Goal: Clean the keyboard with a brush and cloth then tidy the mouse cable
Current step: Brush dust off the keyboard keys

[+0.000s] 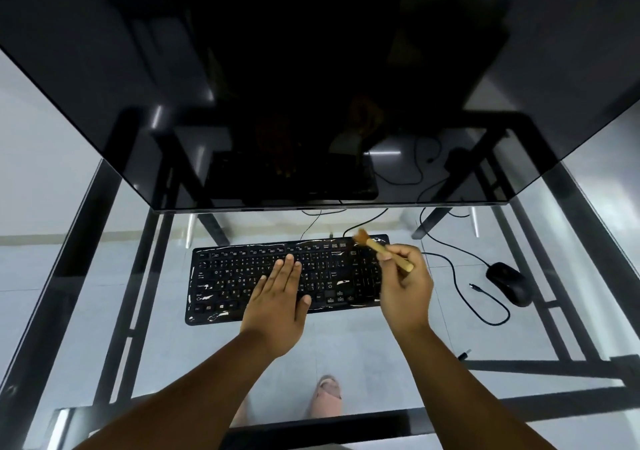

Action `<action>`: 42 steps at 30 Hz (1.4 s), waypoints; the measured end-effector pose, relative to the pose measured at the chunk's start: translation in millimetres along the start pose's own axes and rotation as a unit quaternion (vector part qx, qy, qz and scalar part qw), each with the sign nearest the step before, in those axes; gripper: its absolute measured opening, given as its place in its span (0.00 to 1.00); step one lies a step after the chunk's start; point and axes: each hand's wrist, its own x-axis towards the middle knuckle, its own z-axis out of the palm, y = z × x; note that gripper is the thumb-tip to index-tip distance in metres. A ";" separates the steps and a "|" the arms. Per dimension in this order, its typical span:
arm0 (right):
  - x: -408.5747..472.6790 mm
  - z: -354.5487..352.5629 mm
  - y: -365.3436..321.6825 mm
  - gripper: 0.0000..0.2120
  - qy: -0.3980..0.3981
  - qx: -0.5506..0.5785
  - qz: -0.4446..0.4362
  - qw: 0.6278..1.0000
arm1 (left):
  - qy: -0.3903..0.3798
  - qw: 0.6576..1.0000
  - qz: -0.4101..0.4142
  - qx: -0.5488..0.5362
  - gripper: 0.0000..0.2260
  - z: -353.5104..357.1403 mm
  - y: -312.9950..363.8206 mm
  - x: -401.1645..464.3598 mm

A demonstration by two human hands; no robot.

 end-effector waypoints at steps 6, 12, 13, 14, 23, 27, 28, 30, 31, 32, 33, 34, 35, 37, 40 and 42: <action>8.1 -15.6 2.2 0.07 -0.047 -0.001 -0.001 0.999 | -0.003 1.000 0.004 -0.006 0.38 2.2 8.3 3.4; 8.0 -24.9 15.0 0.08 0.006 -0.027 0.002 1.000 | 0.000 1.000 -0.006 0.007 0.37 7.0 11.6 4.9; 7.8 -24.7 14.3 0.08 -0.021 -0.010 0.010 1.000 | -0.001 1.000 -0.006 0.009 0.37 7.2 11.6 4.9; 7.5 -24.0 13.5 0.08 -0.056 -0.007 0.009 0.998 | 0.001 1.000 -0.006 0.011 0.37 7.1 10.9 4.5; 14.8 -33.4 17.6 0.08 -0.075 -0.037 -0.007 0.996 | 0.014 1.000 -0.013 0.019 0.36 9.7 13.0 4.0; 15.5 -39.8 18.0 0.10 -0.026 -0.063 -0.031 0.997 | 0.017 1.000 -0.014 0.019 0.36 10.6 14.0 4.2; 15.7 -40.6 17.9 0.09 -0.027 -0.042 -0.023 0.998 | 0.019 1.000 -0.015 0.016 0.36 10.3 14.2 4.5; 17.0 -39.8 19.4 0.08 -0.075 -0.021 0.007 0.997 | 0.017 1.000 -0.016 0.018 0.37 8.9 14.7 3.8; 17.4 -39.2 19.5 0.08 -0.094 -0.038 0.010 0.995 | 0.016 0.999 -0.018 0.021 0.37 7.4 14.1 2.9; 16.9 -36.6 18.5 0.08 -0.090 -0.060 0.007 0.994 | 0.019 0.999 -0.020 0.023 0.37 5.8 11.1 1.2; 15.9 -33.9 17.1 0.08 -0.062 -0.083 -0.003 0.995 | 0.021 0.999 -0.024 0.021 0.37 3.1 7.3 -0.8; 13.9 -31.0 13.6 0.07 -0.019 -0.095 -0.016 0.995 | 0.027 0.999 -0.028 0.023 0.37 1.1 1.9 -3.2; 12.8 -29.4 9.6 0.07 0.019 -0.098 -0.029 0.995 | 0.027 0.999 -0.035 0.022 0.38 -1.7 -2.6 -4.9; 2.5 -10.4 -4.1 0.05 0.049 -0.101 -0.049 0.992 | 0.033 0.998 -0.048 0.023 0.38 -11.5 -25.0 -14.5; -1.5 7.0 -8.1 0.05 0.014 -0.099 -0.060 0.993 | 0.038 0.998 -0.054 0.022 0.38 -17.2 -38.4 -17.9; -8.2 25.9 -10.8 0.05 -0.019 -0.063 -0.053 0.996 | 0.044 0.997 -0.060 0.017 0.38 -21.5 -45.7 -19.6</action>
